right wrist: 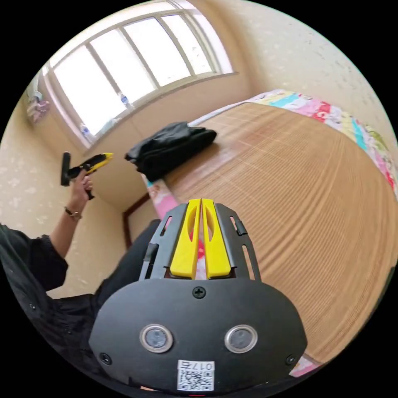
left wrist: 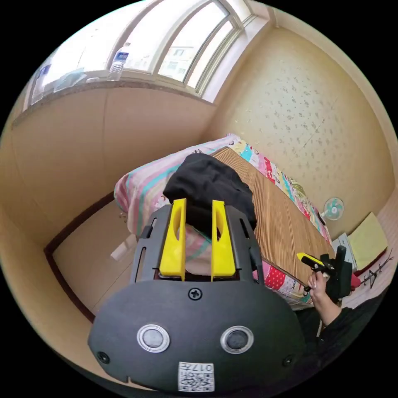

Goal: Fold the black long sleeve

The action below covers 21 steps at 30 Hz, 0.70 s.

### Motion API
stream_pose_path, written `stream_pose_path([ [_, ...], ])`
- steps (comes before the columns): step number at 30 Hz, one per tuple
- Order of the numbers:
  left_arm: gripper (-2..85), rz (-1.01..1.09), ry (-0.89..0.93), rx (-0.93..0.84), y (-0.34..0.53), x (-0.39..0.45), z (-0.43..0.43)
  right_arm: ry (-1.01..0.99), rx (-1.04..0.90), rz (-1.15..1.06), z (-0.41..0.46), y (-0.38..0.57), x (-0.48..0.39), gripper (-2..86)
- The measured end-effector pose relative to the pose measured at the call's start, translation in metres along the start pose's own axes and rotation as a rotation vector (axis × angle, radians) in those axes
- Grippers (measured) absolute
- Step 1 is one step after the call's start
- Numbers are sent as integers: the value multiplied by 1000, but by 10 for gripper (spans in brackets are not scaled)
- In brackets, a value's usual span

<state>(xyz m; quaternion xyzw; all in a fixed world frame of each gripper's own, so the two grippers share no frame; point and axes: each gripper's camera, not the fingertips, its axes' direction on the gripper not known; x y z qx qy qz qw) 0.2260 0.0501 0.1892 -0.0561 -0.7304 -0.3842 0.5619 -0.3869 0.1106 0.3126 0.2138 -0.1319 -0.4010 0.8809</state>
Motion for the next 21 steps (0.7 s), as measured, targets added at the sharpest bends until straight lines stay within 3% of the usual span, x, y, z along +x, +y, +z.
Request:
stream_pose_path([
  [3,112,192,197,-116,18,119,87,234,-61,164,-14,18,73,43],
  [8,219,222,253,-327,32,248,230,463,-77,486,-27,54,162,163],
  [13,271,243,88,-336,21,312,315,561,-101,570,-18,56,187,231],
  [21,340,228,-148,-419,34,327,383,465,-81,712,2,66,208,258],
])
